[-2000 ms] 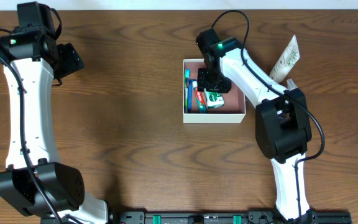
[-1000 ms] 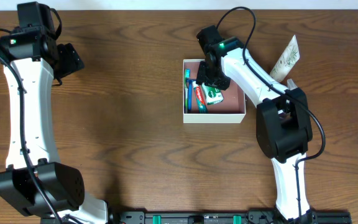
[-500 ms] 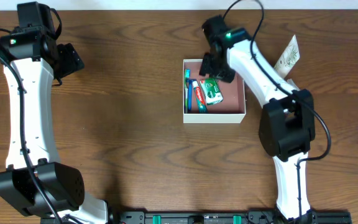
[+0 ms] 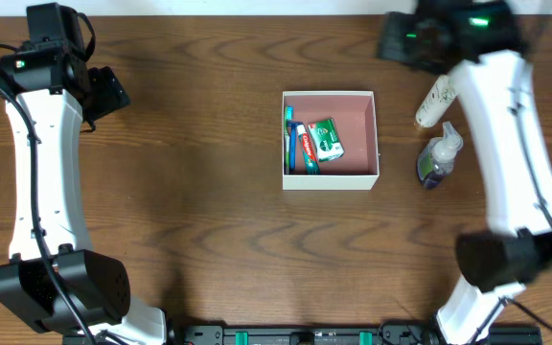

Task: Pack container
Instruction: 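Move the right gripper to the clear foam soap bottle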

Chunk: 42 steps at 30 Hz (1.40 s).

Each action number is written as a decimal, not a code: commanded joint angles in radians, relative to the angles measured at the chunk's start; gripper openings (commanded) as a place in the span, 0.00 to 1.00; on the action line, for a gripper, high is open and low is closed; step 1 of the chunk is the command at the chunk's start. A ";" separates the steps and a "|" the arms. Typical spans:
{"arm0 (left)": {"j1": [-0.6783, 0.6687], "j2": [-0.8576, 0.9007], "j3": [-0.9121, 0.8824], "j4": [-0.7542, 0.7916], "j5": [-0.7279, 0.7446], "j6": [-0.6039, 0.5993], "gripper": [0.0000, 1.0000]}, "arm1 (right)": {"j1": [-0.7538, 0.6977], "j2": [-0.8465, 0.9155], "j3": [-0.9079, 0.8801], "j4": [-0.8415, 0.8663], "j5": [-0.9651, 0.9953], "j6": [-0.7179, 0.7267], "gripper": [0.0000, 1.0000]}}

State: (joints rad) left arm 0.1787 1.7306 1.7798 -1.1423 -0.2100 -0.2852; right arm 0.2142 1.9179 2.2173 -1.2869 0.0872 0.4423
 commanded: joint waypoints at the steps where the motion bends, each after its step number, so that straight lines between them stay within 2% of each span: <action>1: 0.002 0.002 -0.003 -0.002 -0.008 -0.005 0.98 | -0.055 -0.083 0.010 -0.138 0.074 -0.084 0.66; 5: 0.002 0.002 -0.003 -0.002 -0.008 -0.005 0.98 | -0.111 -0.148 0.010 -0.392 0.097 -0.085 0.67; 6: 0.002 0.002 -0.003 -0.002 -0.008 -0.005 0.98 | -0.123 -0.160 0.002 -0.412 0.078 -0.105 0.66; 7: 0.002 0.002 -0.003 -0.002 -0.008 -0.005 0.98 | -0.131 -0.180 -0.012 -0.405 0.000 -0.150 0.69; 9: 0.002 0.002 -0.003 -0.002 -0.008 -0.005 0.98 | -0.135 -0.193 -0.020 -0.407 -0.043 -0.195 0.68; 13: 0.002 0.002 -0.003 -0.002 -0.008 -0.005 0.98 | -0.135 -0.196 -0.053 -0.411 -0.038 -0.232 0.67; 17: 0.002 0.002 -0.003 -0.002 -0.008 -0.005 0.98 | -0.137 -0.195 -0.174 -0.410 0.015 -0.307 0.69; 23: 0.002 0.002 -0.003 -0.002 -0.008 -0.005 0.98 | -0.169 -0.195 -0.384 -0.342 0.044 -0.315 0.73; 27: 0.002 0.002 -0.003 -0.002 -0.008 -0.005 0.98 | -0.214 -0.195 -0.473 -0.274 0.007 -0.400 0.72; 31: 0.002 0.002 -0.003 -0.002 -0.008 -0.005 0.98 | -0.248 -0.195 -0.536 -0.221 -0.039 -0.473 0.77; 42: 0.002 0.002 -0.003 -0.002 -0.008 -0.005 0.98 | -0.266 -0.190 -0.625 -0.016 -0.069 -0.529 0.70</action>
State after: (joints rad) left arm 0.1787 1.7306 1.7798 -1.1423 -0.2100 -0.2852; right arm -0.0448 1.7275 1.6146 -1.3136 0.0429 -0.0486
